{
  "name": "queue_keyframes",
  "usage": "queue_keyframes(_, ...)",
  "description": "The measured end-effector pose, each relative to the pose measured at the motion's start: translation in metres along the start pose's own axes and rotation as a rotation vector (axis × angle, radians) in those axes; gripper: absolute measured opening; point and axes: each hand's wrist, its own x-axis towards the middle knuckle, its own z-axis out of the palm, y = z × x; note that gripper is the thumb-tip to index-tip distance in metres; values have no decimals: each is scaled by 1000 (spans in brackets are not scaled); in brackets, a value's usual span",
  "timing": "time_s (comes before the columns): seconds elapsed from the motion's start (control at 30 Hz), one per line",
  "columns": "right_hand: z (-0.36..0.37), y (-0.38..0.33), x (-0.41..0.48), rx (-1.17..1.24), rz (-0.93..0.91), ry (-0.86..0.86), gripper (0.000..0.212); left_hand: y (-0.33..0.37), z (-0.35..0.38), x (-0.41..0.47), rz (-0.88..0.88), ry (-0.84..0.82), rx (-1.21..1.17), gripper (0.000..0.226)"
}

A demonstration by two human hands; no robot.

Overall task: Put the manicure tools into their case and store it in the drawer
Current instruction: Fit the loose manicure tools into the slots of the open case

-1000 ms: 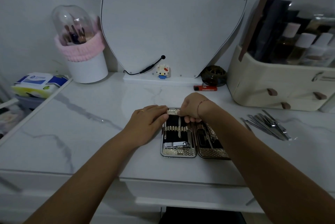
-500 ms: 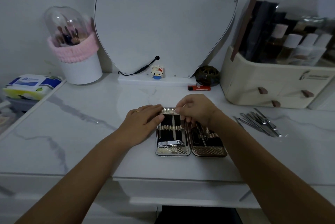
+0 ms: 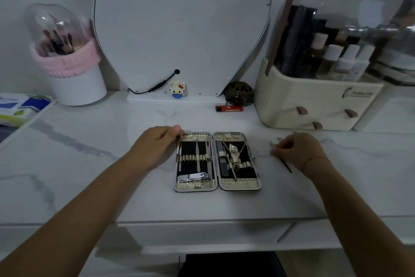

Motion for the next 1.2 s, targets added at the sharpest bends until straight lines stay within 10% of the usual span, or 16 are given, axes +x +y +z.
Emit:
queue_keyframes(0.73, 7, -14, 5, -277, -26, -125, 22, -3, 1, -4, 21, 5, 23, 40)
queue_keyframes(1.2, 1, -11, 3, -40, -59, -88, 9, -4, 0, -4, 30, 0, 39, 43)
